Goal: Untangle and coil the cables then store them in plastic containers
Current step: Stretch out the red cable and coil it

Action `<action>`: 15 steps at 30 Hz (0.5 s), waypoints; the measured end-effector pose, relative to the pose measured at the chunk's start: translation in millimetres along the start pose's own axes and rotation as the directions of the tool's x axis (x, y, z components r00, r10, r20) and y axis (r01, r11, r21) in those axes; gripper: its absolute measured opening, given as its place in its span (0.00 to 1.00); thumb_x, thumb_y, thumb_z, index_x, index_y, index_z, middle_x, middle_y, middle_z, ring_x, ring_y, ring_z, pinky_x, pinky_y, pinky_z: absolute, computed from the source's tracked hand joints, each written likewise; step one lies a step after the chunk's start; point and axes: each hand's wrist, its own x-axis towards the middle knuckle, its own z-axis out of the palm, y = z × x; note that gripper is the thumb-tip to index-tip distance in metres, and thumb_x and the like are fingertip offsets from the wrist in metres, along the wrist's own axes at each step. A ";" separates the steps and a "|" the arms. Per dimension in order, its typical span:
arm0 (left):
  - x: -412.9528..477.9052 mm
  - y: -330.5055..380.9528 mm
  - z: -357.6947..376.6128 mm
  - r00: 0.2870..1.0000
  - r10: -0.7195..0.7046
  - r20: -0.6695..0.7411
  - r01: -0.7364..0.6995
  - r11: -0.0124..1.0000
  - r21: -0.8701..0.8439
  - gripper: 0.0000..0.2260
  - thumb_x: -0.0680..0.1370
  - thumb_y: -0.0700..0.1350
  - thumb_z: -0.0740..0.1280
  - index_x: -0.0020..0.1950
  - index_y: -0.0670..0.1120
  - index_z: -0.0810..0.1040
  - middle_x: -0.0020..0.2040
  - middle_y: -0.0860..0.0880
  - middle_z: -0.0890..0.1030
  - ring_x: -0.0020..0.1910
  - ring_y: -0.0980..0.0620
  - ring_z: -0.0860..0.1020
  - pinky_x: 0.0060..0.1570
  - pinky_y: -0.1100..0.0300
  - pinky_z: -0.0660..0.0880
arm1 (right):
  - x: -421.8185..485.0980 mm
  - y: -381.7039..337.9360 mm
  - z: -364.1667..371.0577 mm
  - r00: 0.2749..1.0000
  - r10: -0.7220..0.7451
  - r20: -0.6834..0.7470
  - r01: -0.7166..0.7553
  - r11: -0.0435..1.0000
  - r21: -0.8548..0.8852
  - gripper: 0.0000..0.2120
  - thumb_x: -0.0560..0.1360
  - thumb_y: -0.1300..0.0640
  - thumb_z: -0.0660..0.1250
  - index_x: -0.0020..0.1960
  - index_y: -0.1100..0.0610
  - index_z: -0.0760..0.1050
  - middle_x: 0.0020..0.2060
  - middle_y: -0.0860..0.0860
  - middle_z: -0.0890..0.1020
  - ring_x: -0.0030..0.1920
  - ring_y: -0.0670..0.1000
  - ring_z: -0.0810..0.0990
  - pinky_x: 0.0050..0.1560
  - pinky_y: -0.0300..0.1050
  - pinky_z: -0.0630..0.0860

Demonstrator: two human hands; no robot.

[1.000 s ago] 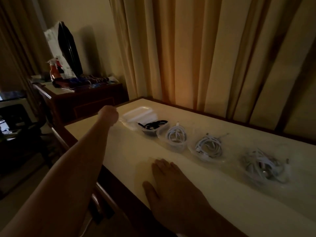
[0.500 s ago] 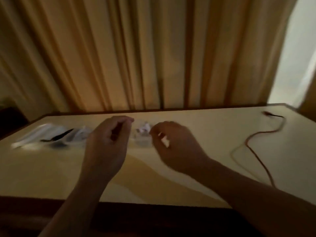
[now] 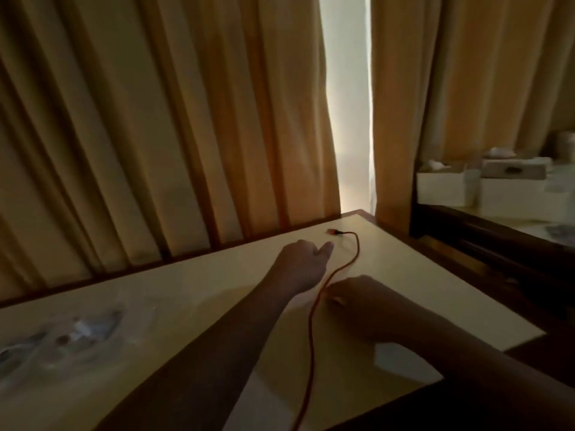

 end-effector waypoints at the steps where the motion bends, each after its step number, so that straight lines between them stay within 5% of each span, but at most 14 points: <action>1: 18.3 2.0 13.8 0.998 -0.039 0.052 0.039 0.999 0.005 0.24 0.85 0.61 0.57 0.47 0.43 0.80 0.44 0.44 0.81 0.45 0.47 0.79 0.42 0.54 0.71 | 7.1 9.3 -5.4 0.999 -0.009 -0.053 0.008 1.000 -0.007 0.12 0.84 0.53 0.59 0.62 0.51 0.79 0.53 0.49 0.83 0.51 0.46 0.81 0.54 0.38 0.76; 5: 52.8 4.3 51.3 0.990 -0.087 0.113 0.071 0.988 0.134 0.16 0.79 0.59 0.70 0.57 0.48 0.79 0.53 0.47 0.79 0.48 0.52 0.75 0.45 0.58 0.70 | 55.7 70.7 -36.2 0.962 0.003 -0.272 -0.029 0.996 -0.090 0.11 0.80 0.60 0.66 0.60 0.51 0.79 0.55 0.48 0.83 0.53 0.46 0.81 0.48 0.35 0.75; 8: 45.3 3.7 46.7 0.995 -0.017 0.094 0.007 0.994 0.110 0.09 0.80 0.44 0.70 0.61 0.50 0.81 0.57 0.49 0.81 0.56 0.51 0.78 0.51 0.60 0.73 | 91.9 101.9 -41.2 0.992 -0.035 -0.118 0.025 0.995 -0.092 0.23 0.78 0.62 0.68 0.70 0.48 0.74 0.68 0.47 0.77 0.65 0.48 0.77 0.58 0.39 0.76; 12: 2.0 -18.7 6.3 0.998 -0.066 -0.003 0.063 0.960 -0.274 0.05 0.84 0.43 0.64 0.52 0.50 0.79 0.46 0.52 0.84 0.44 0.52 0.82 0.48 0.50 0.82 | 117.6 94.3 -32.0 0.980 -0.181 0.084 0.186 0.981 -0.058 0.18 0.82 0.53 0.65 0.71 0.45 0.73 0.71 0.45 0.73 0.69 0.47 0.73 0.69 0.45 0.71; 15: -48.4 -38.9 -33.6 0.984 -0.142 -0.110 0.076 0.885 -0.460 0.08 0.85 0.44 0.61 0.50 0.51 0.78 0.41 0.52 0.84 0.37 0.54 0.78 0.42 0.52 0.76 | 115.4 71.2 -27.0 0.969 -0.246 0.010 0.246 0.969 -0.020 0.10 0.81 0.47 0.63 0.59 0.46 0.79 0.62 0.44 0.81 0.58 0.44 0.81 0.60 0.42 0.76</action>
